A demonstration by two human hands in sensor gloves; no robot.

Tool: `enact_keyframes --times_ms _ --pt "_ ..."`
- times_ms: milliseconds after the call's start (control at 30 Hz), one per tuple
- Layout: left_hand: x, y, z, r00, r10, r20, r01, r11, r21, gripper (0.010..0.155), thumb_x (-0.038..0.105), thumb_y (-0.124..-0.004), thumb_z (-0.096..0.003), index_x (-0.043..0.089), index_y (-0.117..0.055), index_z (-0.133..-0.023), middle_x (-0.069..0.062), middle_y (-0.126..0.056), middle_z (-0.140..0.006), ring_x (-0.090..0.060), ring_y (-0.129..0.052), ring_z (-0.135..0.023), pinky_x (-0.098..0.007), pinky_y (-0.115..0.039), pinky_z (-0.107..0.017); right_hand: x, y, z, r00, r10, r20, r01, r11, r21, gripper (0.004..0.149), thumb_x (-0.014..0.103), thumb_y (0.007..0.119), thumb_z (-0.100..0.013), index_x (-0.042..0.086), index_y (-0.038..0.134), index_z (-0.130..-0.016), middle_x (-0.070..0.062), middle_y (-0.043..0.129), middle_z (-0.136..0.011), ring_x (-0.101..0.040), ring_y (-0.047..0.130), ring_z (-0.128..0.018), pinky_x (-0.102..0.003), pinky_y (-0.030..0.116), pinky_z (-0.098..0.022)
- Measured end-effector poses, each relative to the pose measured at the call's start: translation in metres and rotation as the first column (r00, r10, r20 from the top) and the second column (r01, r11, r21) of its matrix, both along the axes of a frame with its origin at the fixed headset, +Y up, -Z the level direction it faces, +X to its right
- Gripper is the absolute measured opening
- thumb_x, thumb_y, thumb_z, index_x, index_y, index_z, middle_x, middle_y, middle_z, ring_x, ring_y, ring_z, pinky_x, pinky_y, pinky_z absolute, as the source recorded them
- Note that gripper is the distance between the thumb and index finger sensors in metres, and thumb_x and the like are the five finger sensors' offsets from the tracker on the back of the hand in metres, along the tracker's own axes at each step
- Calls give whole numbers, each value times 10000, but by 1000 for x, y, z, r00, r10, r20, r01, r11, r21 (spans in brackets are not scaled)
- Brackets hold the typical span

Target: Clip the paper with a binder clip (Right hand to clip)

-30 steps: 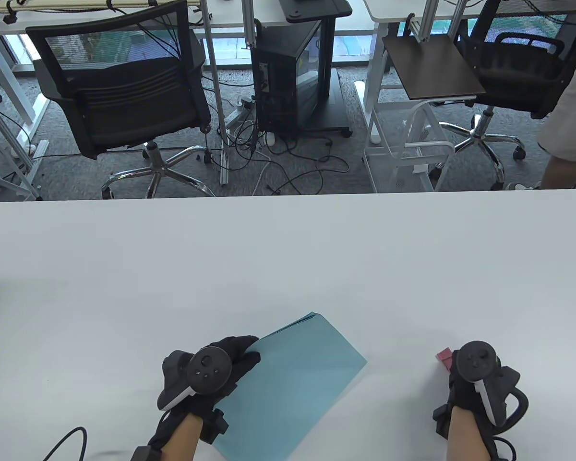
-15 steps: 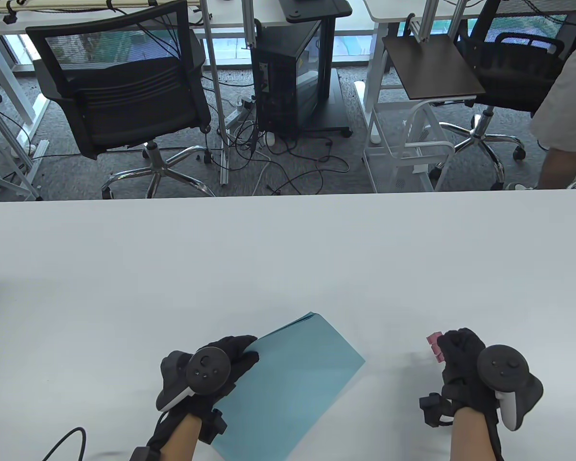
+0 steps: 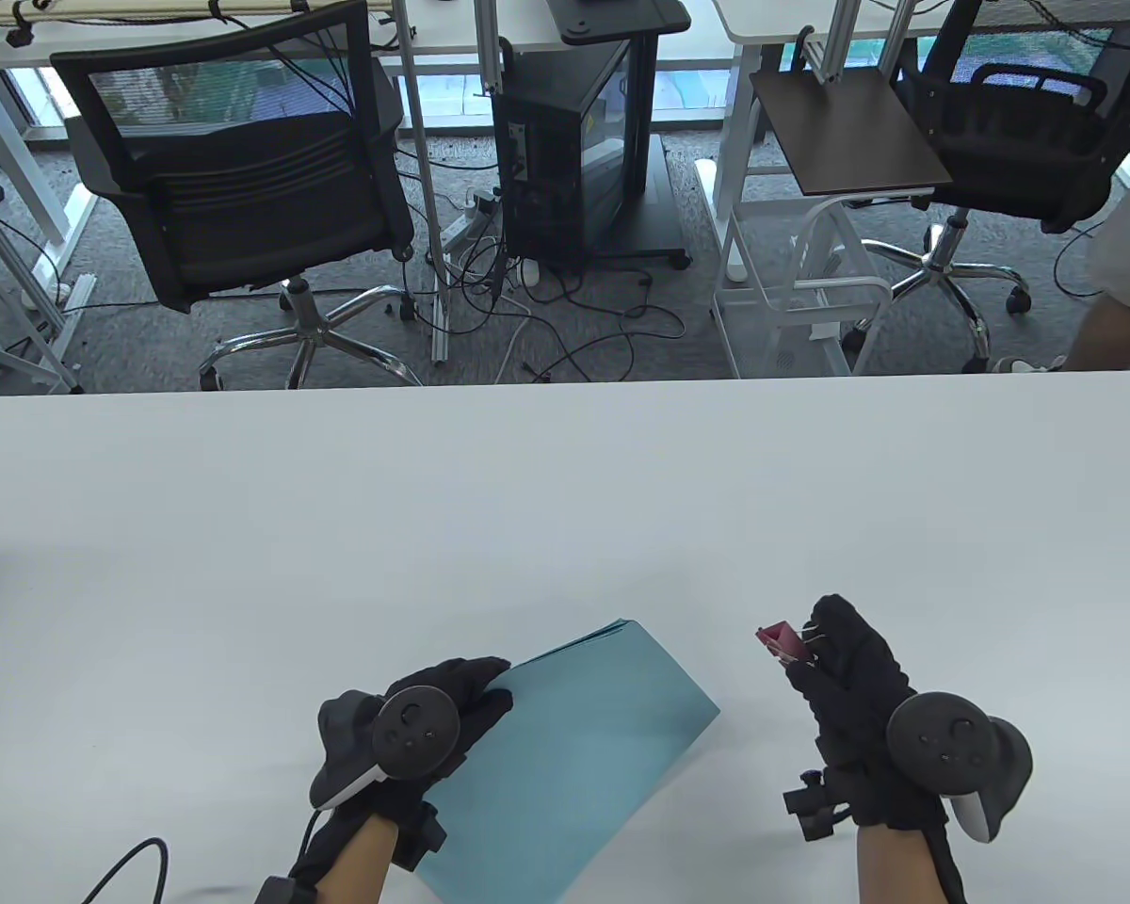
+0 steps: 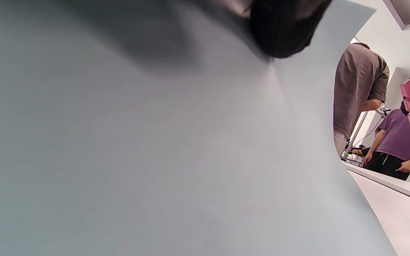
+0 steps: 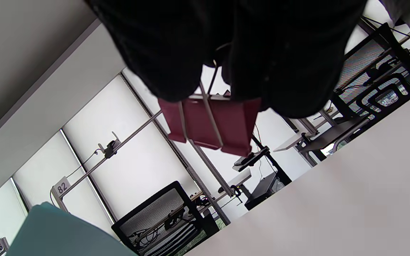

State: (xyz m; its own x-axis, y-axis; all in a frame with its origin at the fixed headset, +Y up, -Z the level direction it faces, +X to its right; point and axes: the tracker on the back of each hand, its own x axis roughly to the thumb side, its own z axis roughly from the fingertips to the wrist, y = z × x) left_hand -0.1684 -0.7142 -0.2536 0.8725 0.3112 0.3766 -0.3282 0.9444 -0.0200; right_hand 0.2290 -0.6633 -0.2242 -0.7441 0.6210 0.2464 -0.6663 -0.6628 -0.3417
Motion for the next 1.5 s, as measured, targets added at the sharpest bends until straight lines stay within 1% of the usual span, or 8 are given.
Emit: enact_keyframes --times_ms 233,467,800,1033,1133,1200,1300,1500 --pt "6 7 5 999 -6 31 5 999 40 405 480 -716 -570 320 -755 -941 113 -939 -810 -126 -993 -673 -329 -852 -591 -32 14 13 988 155 24 -156 974 162 603 229 924 -432 19 713 -956 -255 806 -909 -360 991 -725 -469 926 -485" --pt "14 12 11 997 -24 69 19 997 74 404 477 -718 -568 326 -752 -942 115 -938 -814 -127 -990 -682 -332 -848 -597 -59 15 17 963 270 -22 -260 944 201 576 259 919 -436 56 728 -940 -207 827 -894 -321 997 -713 -446 922 -487" --pt "22 20 18 986 -114 120 98 987 130 399 466 -724 -561 335 -757 -937 115 -938 -817 -129 -988 -694 -340 -844 -607 -68 20 20 962 264 -63 -243 941 236 575 260 915 -437 66 727 -944 -203 829 -896 -306 998 -710 -431 920 -487" --pt "31 25 24 970 -180 162 154 974 164 398 466 -734 -551 345 -767 -929 123 -942 -816 -128 -985 -705 -345 -838 -617 -79 23 17 932 300 -202 -263 945 193 592 254 912 -443 51 723 -966 -227 820 -914 -317 993 -722 -437 912 -496" --pt "30 27 25 967 -191 167 163 972 168 400 471 -725 -557 343 -763 -934 124 -938 -819 -125 -982 -708 -343 -837 -620 -85 24 12 916 319 -245 -293 946 138 664 225 872 -494 -48 641 -1054 -346 746 -986 -400 950 -767 -486 873 -525" --pt "26 26 22 975 -141 173 121 985 123 402 474 -698 -570 330 -761 -941 120 -942 -808 -122 -987 -693 -343 -841 -613 -88 18 7 928 293 -231 -264 953 150 683 199 819 -536 -69 549 -1103 -414 673 -1029 -479 885 -818 -558 811 -557" --pt "16 19 13 988 -12 154 12 1000 2 397 465 -668 -589 307 -778 -936 106 -957 -779 -125 -993 -664 -348 -846 -597 -91 8 1 928 325 -183 -299 941 156 786 288 768 -570 -76 382 -1150 -473 436 -1103 -625 678 -908 -674 651 -619" --pt "-26 -5 -9 956 283 -81 -294 926 -235 402 446 -661 -609 264 -783 -946 79 -963 -767 -137 -998 -634 -351 -854 -572 -82 -19 -4 915 385 -120 -376 922 93 783 368 661 -617 -60 303 -1166 -462 274 -1135 -732 340 -942 -764 389 -646"
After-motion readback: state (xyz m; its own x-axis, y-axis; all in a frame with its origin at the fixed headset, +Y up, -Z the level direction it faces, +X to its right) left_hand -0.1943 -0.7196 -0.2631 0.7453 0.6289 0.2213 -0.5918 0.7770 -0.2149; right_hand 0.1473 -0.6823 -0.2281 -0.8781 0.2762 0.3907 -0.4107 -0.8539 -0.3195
